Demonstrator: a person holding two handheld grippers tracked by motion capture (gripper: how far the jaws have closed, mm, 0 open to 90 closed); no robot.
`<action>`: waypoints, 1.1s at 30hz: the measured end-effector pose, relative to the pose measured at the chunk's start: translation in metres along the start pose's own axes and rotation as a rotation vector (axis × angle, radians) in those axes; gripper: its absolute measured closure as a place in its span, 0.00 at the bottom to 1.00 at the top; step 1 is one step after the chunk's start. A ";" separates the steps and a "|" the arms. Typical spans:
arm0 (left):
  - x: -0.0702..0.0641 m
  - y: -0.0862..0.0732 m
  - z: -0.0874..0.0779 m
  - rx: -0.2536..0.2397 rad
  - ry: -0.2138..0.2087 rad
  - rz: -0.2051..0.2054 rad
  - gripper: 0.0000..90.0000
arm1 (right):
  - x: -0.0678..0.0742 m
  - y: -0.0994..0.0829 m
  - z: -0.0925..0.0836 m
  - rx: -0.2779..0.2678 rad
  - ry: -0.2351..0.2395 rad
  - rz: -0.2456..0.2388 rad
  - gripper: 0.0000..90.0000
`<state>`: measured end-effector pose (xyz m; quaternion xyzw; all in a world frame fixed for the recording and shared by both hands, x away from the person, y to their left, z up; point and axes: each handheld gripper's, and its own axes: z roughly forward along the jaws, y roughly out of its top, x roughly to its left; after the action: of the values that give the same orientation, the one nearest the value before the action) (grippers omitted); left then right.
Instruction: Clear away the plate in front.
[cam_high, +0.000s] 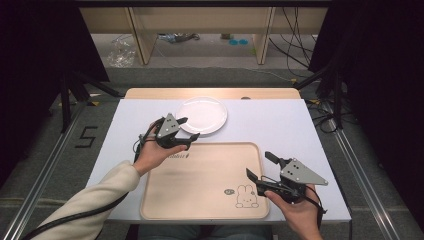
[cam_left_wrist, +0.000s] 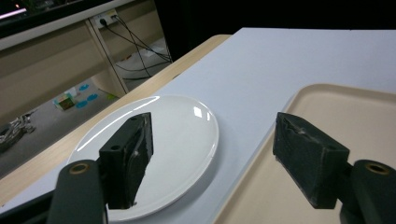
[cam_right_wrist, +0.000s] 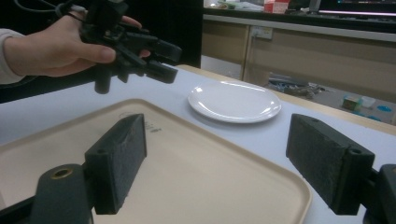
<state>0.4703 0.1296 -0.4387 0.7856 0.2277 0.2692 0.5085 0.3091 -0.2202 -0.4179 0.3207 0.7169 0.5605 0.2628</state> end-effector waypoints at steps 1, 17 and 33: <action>0.001 -0.001 0.004 0.006 0.001 0.002 0.32 | 0.000 0.000 0.000 0.001 0.001 -0.002 0.24; 0.009 -0.016 0.057 0.256 -0.008 0.141 0.32 | -0.001 -0.001 0.000 -0.003 0.004 0.006 0.24; 0.009 -0.018 0.079 0.362 -0.012 0.223 0.35 | -0.002 -0.002 0.001 -0.007 0.002 0.013 0.24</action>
<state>0.5272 0.0885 -0.4805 0.8861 0.1808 0.2738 0.3274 0.3106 -0.2211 -0.4197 0.3238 0.7130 0.5652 0.2596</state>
